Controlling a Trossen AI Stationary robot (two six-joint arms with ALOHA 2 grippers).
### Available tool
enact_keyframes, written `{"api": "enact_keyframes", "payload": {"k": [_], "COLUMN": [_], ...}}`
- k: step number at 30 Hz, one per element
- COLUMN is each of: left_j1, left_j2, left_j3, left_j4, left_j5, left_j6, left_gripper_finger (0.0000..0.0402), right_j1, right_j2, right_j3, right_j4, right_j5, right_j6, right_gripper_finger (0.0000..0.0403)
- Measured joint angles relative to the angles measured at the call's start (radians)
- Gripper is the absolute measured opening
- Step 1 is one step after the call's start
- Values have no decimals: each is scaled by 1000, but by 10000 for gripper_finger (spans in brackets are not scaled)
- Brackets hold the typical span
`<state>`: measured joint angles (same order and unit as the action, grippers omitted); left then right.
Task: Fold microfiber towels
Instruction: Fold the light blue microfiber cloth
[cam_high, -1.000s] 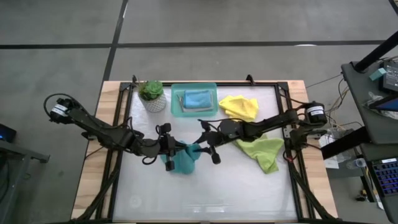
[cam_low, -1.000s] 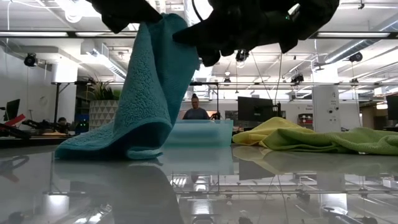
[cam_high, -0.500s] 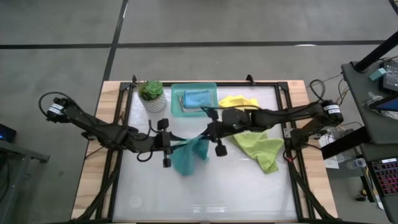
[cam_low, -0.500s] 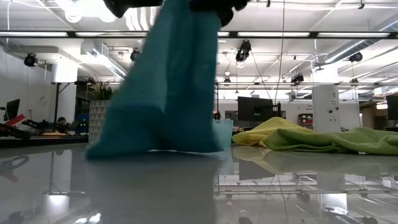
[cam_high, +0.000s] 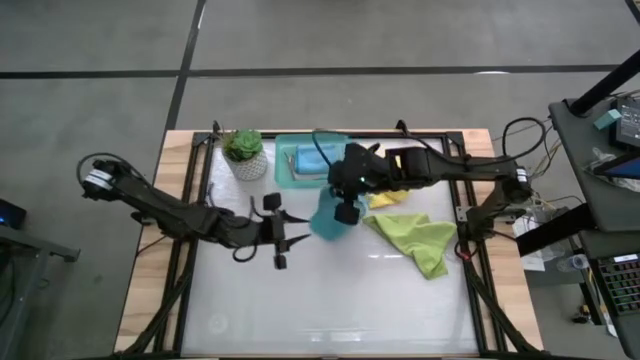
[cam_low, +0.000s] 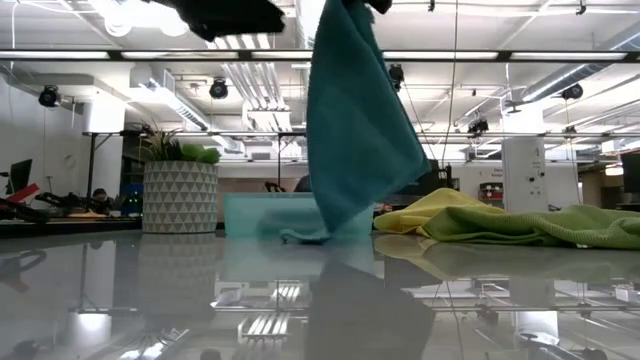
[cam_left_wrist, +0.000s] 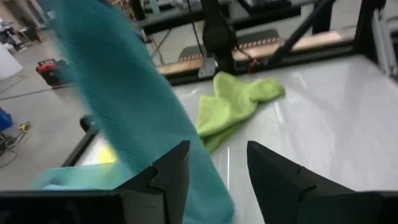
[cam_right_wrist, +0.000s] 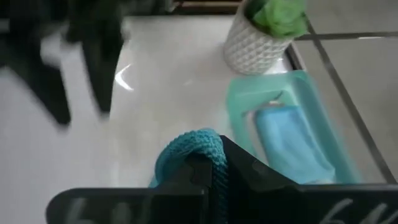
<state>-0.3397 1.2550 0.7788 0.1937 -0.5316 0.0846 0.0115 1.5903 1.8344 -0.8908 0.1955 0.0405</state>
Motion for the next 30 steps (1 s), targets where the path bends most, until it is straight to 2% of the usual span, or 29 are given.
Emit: {"api": "enact_keyframes", "payload": {"k": [4,8,10,12,15,17,20,24,30], "left_j1": [3,14,13,13,15,16,21,32,90], "left_j2": [90,158,190,214,251,280,330,406,532], "left_j3": [8,6,6,6,6,5,5,4,8], "left_j4": [12,7,9,11,20,16,19,29,269], "left_j5": [-92,-113,-113,-121,-206,-213,-211,-210,-213], "left_j6": [3,1,1,-10,-49,-30,-21,-15,-50], "left_gripper_finger": [144,142,136,131,126,126,134,168,210], "right_j1": [-24,-54,-87,-121,-162,-178,-186,-184,-184], "right_j2": [36,84,115,149,197,223,260,287,289], "right_j3": [81,155,186,208,212,207,196,180,175], "right_j4": [6,-42,-129,-239,-375,-437,-505,-530,-536], "right_j5": [35,218,257,215,92,33,16,13,10], "right_j6": [10,-11,4,63,128,149,165,169,170], "right_gripper_finger": [9,9,9,9,9,9,9,9,9]}}
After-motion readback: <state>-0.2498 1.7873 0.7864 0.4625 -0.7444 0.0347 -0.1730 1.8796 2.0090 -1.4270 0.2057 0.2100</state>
